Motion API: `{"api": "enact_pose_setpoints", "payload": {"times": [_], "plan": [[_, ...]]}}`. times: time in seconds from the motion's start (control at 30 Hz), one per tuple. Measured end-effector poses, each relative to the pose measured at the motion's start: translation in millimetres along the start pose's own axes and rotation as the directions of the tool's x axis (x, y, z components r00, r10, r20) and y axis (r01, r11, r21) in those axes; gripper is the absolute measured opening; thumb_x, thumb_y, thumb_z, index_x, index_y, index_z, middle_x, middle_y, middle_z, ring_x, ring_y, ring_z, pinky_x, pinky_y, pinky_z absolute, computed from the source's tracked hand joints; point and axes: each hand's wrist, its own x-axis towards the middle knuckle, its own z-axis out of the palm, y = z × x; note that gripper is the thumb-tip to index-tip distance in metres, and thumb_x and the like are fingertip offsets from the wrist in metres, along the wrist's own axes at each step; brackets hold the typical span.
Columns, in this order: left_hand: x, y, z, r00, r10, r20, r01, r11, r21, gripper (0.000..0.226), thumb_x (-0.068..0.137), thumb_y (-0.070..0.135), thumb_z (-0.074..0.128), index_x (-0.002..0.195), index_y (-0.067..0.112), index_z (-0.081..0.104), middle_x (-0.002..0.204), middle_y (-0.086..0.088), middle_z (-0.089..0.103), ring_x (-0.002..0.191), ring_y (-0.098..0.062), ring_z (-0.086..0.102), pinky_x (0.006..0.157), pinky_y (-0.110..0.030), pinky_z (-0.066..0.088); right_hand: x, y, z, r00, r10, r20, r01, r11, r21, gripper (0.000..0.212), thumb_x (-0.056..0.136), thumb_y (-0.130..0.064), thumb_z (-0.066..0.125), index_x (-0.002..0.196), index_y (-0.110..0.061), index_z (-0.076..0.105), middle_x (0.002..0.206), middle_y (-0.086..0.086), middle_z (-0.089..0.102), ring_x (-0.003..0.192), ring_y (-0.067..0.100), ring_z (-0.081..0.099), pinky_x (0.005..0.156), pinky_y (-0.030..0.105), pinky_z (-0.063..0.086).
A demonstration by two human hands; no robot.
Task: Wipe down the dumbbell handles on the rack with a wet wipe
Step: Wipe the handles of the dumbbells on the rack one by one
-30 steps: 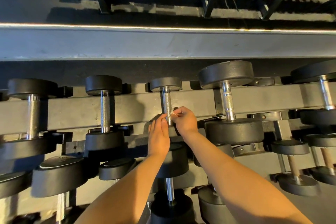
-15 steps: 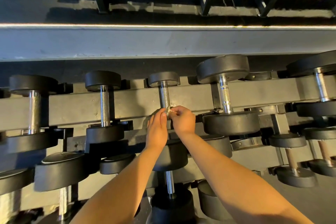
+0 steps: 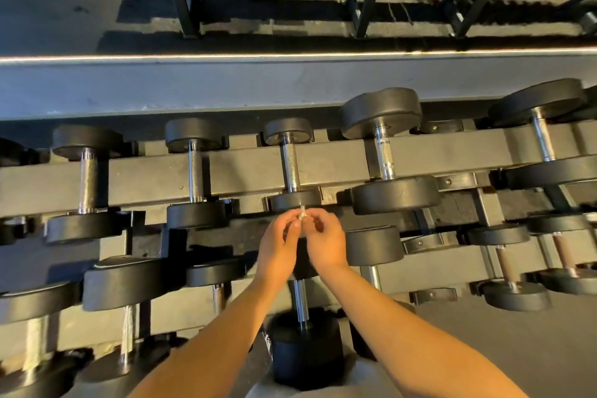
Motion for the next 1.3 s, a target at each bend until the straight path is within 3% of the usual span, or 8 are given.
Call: {"api": "enact_pose_setpoints", "payload": {"times": [0.23,0.43,0.53,0.73,0.87,1.03,1.17,1.3], "plan": [[-53,-31,40,0.995,-0.092,-0.04,0.093,0.996,0.001,0.022,0.104,0.036,0.052,0.125,0.037,0.058,0.114,0.017,0.064,0.106,0.002,0.062,0.092,-0.016,0.047,-29,48,-18,0.978,0.192,0.083,-0.194,0.981,0.017,0.025,0.102,-0.015,0.05,0.099,-0.029,0.071,0.098,-0.005,0.07,0.095,0.012,0.065,0.081,0.024,0.054],[-97,-65,87,0.97,-0.157,-0.186,0.142,0.986,-0.088,0.019,0.101,0.013,0.058,0.116,0.024,0.064,0.106,0.012,0.067,0.097,0.005,0.065,0.082,-0.007,0.048,-57,105,-32,0.95,0.271,0.157,-0.293,0.946,0.14,0.018,0.098,-0.008,0.052,0.096,-0.014,0.069,0.095,0.003,0.065,0.093,0.016,0.06,0.084,0.027,0.051],[-121,-82,109,0.954,-0.207,-0.216,0.173,0.971,-0.165,0.019,0.103,0.017,0.055,0.117,0.026,0.065,0.11,0.006,0.07,0.102,-0.001,0.067,0.082,-0.014,0.052,-66,138,-39,0.964,0.232,0.131,-0.224,0.972,-0.071,0.021,0.101,-0.019,0.051,0.11,-0.026,0.069,0.107,-0.007,0.067,0.101,0.01,0.062,0.094,0.031,0.053],[-144,-106,129,0.899,-0.326,-0.294,0.278,0.941,-0.194,0.016,0.103,0.017,0.057,0.104,0.028,0.069,0.093,0.012,0.072,0.084,0.004,0.068,0.071,-0.01,0.049,-79,185,-40,0.959,0.192,0.209,-0.171,0.978,-0.116,0.02,0.099,-0.02,0.05,0.099,-0.027,0.069,0.098,-0.006,0.069,0.094,0.014,0.066,0.091,0.042,0.056],[-145,-134,138,0.868,-0.337,-0.363,0.321,0.941,-0.105,0.019,0.101,0.006,0.057,0.095,0.021,0.067,0.082,0.016,0.063,0.07,0.014,0.061,0.062,-0.003,0.044,-74,212,-35,0.958,0.175,0.229,-0.15,0.981,-0.123,0.019,0.101,-0.019,0.051,0.103,-0.022,0.07,0.099,-0.011,0.065,0.095,0.009,0.061,0.092,0.03,0.05],[-119,-178,144,0.834,-0.358,-0.419,0.378,0.925,-0.036,0.021,0.1,0.01,0.057,0.113,0.02,0.071,0.105,0.004,0.067,0.093,-0.011,0.064,0.073,-0.013,0.047,-57,253,-17,0.958,0.184,0.218,-0.168,0.982,-0.091,0.018,0.101,-0.021,0.053,0.105,-0.025,0.07,0.097,-0.013,0.065,0.092,0.006,0.06,0.086,0.027,0.05],[-89,-199,143,0.812,-0.343,-0.472,0.37,0.928,-0.04,0.026,0.101,0.01,0.053,0.12,0.019,0.069,0.105,0.006,0.065,0.092,-0.008,0.063,0.074,-0.007,0.041,-46,274,0,0.958,0.196,0.21,-0.202,0.979,0.007,0.019,0.102,-0.021,0.052,0.102,-0.025,0.07,0.097,-0.005,0.07,0.091,0.011,0.066,0.078,0.027,0.055],[-60,-216,144,0.82,-0.354,-0.449,0.341,0.933,-0.113,0.026,0.103,0.018,0.056,0.125,0.018,0.07,0.114,0.003,0.07,0.105,-0.012,0.064,0.089,-0.02,0.046,-43,285,12,0.968,0.179,0.175,-0.193,0.979,0.07,0.022,0.102,-0.016,0.048,0.1,-0.028,0.067,0.097,-0.005,0.068,0.088,0.009,0.064,0.071,0.019,0.049]]}}
